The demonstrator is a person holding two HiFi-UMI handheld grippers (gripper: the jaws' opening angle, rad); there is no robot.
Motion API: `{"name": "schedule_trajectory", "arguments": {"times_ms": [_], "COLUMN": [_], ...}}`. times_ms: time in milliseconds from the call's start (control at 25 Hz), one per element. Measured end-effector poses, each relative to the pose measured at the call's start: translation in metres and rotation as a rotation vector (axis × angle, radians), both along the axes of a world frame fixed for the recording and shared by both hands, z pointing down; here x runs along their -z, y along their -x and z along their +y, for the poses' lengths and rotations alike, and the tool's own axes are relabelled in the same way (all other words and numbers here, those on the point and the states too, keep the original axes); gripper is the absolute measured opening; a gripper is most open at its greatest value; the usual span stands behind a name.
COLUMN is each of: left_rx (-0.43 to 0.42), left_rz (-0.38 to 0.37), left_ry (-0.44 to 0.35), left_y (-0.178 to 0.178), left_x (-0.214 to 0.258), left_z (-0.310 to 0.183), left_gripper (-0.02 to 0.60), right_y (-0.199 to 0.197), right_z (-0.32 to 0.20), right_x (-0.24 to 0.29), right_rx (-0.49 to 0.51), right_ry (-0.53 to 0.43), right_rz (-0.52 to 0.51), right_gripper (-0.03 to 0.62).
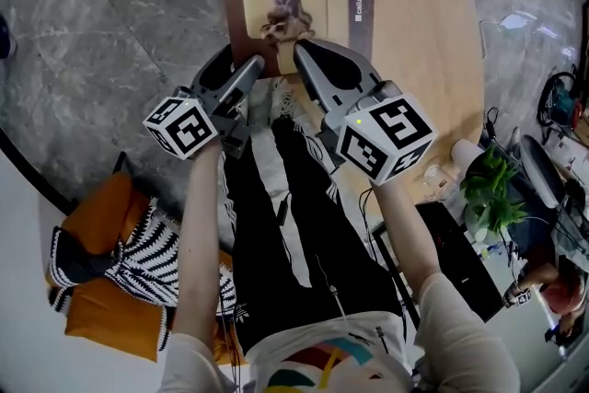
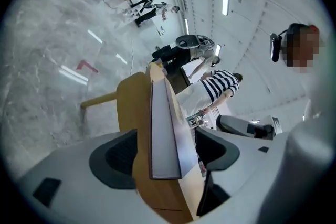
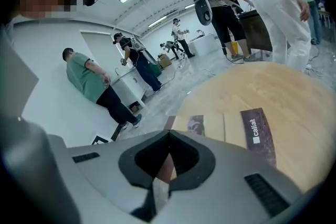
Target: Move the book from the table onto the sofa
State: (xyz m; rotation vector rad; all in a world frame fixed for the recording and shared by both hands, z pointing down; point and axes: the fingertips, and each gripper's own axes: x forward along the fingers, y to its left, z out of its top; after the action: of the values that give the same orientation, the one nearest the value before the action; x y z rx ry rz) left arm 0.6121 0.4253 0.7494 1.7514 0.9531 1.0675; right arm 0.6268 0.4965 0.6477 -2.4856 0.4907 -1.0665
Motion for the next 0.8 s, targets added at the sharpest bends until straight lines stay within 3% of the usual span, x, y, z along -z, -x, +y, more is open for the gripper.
{"name": "schedule_trajectory", "arguments": {"times_ms": [240, 320, 360, 480, 800], "left_rx": [-0.009, 0.025, 0.039, 0.076, 0.213], "left_rz": [-0.110, -0.120, -0.126, -0.162, -0.104], "left_ry": [0.092, 0.125, 0.135, 0.165, 0.188], "left_y": [0.008, 0.004, 0.002, 0.004, -0.017], "left_x": [-0.004, 0.000, 0.003, 0.005, 0.040], "left_z": [0.011, 0.014, 0.014, 0.014, 0.010], "left_gripper": [0.325, 0.214, 0.189, 0.175, 0.152], "right_y": [0.003, 0.005, 0.006, 0.005, -0.010], "right_z": [0.000, 0.001, 0.001, 0.000, -0.001], "right_x": [-0.002, -0.004, -0.005, -0.007, 0.007], "right_rx": [-0.023, -0.030, -0.035, -0.050, -0.054], "right_ry": [-0.025, -0.027, -0.030, -0.044, -0.045], "right_rz": [-0.007, -0.010, -0.012, -0.018, 0.008], "right_gripper": [0.012, 0.012, 0.012, 0.012, 0.012]}}
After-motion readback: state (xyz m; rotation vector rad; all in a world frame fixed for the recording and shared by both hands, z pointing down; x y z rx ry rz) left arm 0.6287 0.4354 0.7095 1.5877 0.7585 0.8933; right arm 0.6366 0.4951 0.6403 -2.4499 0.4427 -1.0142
